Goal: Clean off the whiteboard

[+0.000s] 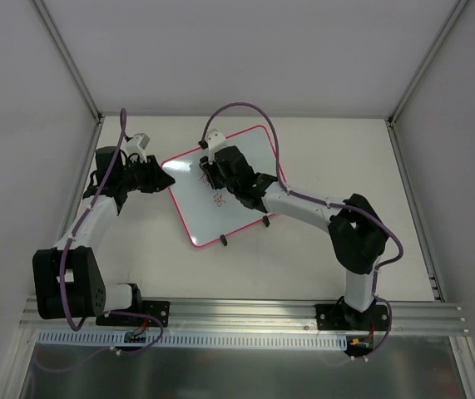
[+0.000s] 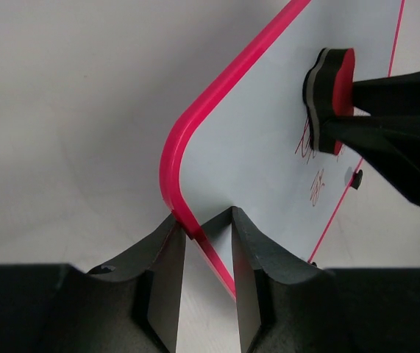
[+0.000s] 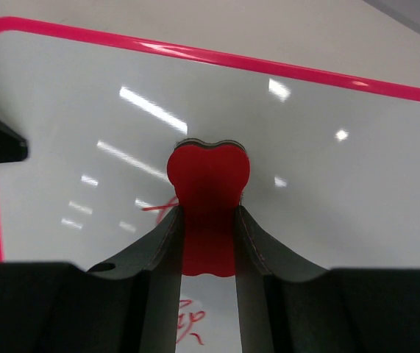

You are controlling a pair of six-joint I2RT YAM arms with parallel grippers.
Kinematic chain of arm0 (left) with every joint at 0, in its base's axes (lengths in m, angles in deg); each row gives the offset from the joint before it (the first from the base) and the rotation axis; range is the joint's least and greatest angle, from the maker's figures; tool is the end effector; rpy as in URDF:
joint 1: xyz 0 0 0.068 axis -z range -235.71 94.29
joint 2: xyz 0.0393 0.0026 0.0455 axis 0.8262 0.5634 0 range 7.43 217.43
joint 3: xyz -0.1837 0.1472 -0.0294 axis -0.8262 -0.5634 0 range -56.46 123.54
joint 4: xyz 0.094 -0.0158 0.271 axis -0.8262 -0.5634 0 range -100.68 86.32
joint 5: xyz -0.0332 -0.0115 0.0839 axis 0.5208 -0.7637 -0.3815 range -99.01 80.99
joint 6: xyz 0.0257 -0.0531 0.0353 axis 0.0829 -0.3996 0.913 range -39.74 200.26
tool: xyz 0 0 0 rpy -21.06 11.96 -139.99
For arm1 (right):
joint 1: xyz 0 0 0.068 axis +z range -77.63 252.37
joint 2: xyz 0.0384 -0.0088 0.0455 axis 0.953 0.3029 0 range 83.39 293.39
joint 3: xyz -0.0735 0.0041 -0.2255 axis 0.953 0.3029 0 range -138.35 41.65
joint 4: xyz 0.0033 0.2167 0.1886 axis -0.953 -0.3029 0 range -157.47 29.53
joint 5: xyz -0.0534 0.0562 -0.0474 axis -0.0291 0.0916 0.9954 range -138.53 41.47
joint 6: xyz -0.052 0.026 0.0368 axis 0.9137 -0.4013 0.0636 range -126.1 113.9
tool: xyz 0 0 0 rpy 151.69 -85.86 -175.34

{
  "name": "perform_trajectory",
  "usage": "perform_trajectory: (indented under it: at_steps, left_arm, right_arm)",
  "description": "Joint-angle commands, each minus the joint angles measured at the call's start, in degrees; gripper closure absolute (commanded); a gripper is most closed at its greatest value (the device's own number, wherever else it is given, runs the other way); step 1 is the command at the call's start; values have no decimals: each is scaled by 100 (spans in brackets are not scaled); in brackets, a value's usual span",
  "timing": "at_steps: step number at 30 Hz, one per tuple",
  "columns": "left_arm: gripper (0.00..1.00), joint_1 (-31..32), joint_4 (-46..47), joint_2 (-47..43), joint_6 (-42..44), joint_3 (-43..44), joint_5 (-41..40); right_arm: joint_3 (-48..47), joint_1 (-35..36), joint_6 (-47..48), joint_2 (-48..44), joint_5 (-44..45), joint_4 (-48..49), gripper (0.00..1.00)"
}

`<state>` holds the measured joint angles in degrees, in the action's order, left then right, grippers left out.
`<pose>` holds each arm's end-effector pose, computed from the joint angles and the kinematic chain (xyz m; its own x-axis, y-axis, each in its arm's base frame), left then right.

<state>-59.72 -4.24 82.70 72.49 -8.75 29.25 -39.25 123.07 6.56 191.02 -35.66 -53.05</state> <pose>0.3369 -0.0109 0.2048 -0.5321 -0.1437 -0.8344 0.4219 0.8095 -0.4084 0.3136 0.3637 0.2185 -0.0681 -0.4207 -0.9047 -0.6522 0.7050 -0.2787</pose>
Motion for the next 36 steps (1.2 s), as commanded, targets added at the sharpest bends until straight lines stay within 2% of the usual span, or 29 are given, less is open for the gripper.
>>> perform_trajectory:
  at_steps: [1, 6, 9, 12, 16, 18, 23, 36]
  left_arm:
    - [100, 234, -59, -249, 487, -130, 94]
    - [100, 252, -32, -433, 540, -182, -73]
    - [100, 260, -15, -504, 548, -226, -134]
    - [100, 269, 3, -591, 583, -296, -222]
    - [100, 269, 21, -653, 592, -358, -275]
    - [100, 278, 29, -688, 610, -393, -284]
    - [100, 304, 29, -741, 636, -420, -319]
    - [100, 375, 29, -785, 680, -473, -495]
  right_arm:
    - [-128, 344, -272, 390, -152, 102, 100]
    - [153, 503, -318, 232, 189, 84, 99]
    - [373, 424, -273, 83, 1354, 49, 100]
    - [557, 117, -457, -145, 1963, -65, 100]
    - [804, -340, -713, -330, 2168, -92, 100]
    - [857, -542, -748, -357, 2072, -92, 100]
    - [831, -535, -748, -165, 1404, -4, 100]
    - [1058, 747, -1064, 38, -3, 251, 100]
